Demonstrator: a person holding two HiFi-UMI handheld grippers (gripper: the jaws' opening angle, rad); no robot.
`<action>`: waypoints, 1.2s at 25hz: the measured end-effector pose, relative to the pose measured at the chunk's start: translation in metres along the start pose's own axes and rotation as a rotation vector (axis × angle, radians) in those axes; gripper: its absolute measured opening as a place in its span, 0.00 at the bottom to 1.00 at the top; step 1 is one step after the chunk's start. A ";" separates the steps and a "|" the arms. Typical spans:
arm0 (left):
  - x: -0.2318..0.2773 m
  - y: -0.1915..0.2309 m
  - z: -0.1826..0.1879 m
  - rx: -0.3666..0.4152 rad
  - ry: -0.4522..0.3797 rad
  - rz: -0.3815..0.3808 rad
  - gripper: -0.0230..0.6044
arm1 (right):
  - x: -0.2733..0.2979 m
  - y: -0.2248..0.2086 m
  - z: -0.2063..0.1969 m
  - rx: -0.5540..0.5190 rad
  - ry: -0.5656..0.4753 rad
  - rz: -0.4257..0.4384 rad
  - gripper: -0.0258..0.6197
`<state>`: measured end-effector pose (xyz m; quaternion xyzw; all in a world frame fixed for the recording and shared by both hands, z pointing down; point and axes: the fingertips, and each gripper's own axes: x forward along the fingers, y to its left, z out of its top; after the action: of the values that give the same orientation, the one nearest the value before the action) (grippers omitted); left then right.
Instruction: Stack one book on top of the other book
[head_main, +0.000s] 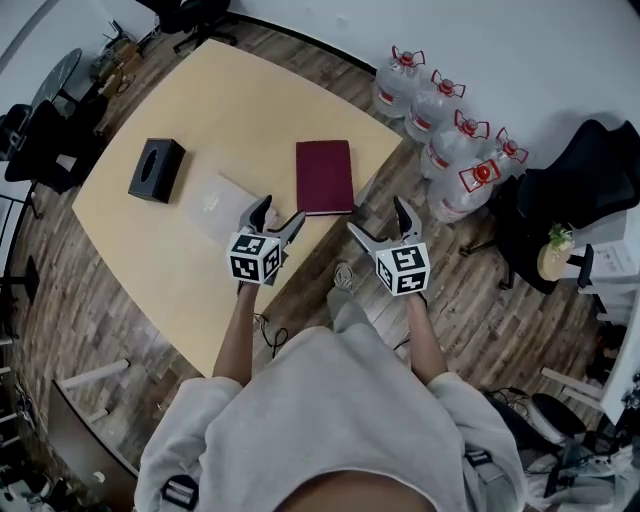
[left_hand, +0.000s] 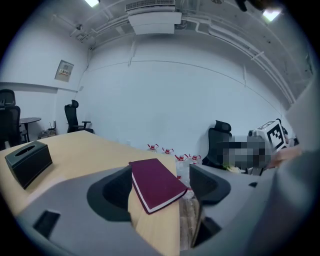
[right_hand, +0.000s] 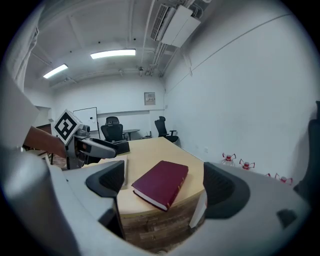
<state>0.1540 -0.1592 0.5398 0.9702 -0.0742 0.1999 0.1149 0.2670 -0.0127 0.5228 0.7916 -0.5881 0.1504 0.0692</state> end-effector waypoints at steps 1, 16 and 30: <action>0.007 0.002 0.001 -0.006 0.009 0.004 0.63 | 0.007 -0.005 -0.001 0.005 0.007 0.009 0.80; 0.081 0.031 0.005 -0.106 0.081 0.062 0.63 | 0.076 -0.039 -0.017 0.099 0.093 0.128 0.80; 0.105 0.047 -0.001 -0.147 0.118 -0.007 0.63 | 0.099 -0.027 -0.037 0.136 0.154 0.105 0.80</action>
<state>0.2398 -0.2151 0.5919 0.9460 -0.0782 0.2503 0.1906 0.3134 -0.0841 0.5913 0.7487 -0.6101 0.2538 0.0522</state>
